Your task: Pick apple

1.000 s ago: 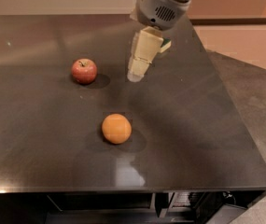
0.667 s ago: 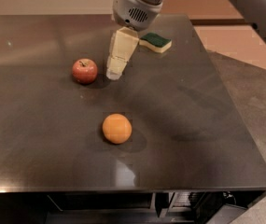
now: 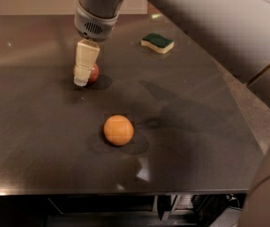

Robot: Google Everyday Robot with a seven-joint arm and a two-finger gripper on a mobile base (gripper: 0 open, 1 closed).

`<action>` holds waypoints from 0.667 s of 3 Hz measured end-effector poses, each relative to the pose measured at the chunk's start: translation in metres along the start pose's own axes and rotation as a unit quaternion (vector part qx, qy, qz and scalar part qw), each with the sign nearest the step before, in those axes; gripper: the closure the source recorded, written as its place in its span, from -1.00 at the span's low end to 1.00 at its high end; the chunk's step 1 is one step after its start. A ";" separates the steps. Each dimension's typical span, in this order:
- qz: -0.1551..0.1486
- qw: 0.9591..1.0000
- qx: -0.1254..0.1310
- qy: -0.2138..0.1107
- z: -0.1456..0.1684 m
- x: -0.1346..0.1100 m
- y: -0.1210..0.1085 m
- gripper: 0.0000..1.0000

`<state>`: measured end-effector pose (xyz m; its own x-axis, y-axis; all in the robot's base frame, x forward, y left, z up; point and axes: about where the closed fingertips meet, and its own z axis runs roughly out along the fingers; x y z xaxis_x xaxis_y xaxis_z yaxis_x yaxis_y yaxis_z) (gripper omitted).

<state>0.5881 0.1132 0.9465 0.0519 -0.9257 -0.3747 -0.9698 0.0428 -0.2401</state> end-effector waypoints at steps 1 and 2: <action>0.017 0.999 0.005 0.032 0.036 -0.007 -0.011 -1.00; 0.026 0.998 -0.003 0.059 0.068 -0.003 -0.024 -1.00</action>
Offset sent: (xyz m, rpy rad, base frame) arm 0.0632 0.0349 -0.0833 -0.1588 0.0593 -0.1054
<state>0.6269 0.1404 0.8928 -0.0270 -0.9599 -0.2791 -0.9719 0.0905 -0.2172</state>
